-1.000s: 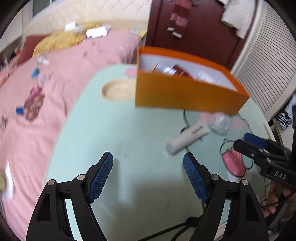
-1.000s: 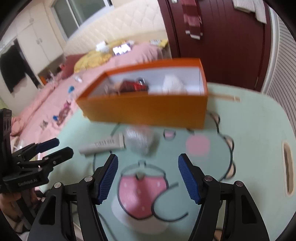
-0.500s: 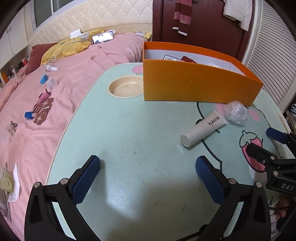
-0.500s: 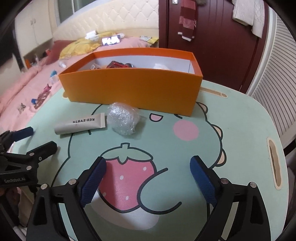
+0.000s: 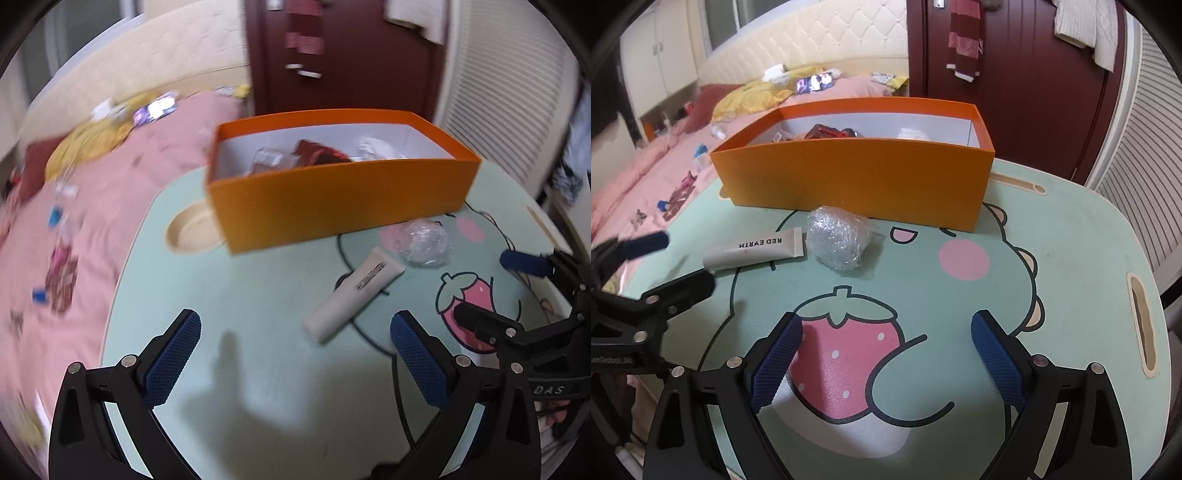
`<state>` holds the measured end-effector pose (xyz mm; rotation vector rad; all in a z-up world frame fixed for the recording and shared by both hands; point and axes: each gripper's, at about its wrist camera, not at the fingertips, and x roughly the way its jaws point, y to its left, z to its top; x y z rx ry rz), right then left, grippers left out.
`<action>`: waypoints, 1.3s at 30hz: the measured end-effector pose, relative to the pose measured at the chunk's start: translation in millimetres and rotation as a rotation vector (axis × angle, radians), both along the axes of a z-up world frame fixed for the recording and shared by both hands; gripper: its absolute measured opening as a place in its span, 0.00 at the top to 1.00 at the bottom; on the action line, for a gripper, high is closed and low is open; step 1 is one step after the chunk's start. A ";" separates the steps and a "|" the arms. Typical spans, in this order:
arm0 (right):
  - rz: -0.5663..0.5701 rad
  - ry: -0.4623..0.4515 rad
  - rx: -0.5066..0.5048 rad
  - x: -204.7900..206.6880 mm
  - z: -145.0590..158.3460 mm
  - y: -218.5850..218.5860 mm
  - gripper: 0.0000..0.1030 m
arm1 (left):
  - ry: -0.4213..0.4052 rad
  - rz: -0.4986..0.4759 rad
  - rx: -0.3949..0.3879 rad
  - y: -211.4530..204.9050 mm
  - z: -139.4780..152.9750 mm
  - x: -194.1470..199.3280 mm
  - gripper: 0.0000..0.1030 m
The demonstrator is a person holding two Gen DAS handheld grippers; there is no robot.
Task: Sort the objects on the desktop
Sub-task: 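Withdraw both tools from the box toward the white tube and bubble-wrapped ball, then grasp the RED EARTH tube with the left tool while the right tool grasps the bubble-wrapped ball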
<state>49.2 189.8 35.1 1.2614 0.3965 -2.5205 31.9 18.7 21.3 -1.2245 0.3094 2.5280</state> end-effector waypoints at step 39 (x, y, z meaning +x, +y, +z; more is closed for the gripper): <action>-0.004 -0.044 -0.057 -38.4 9.2 -35.8 0.08 | 0.026 0.045 0.076 -24.5 -17.4 -1.1 0.79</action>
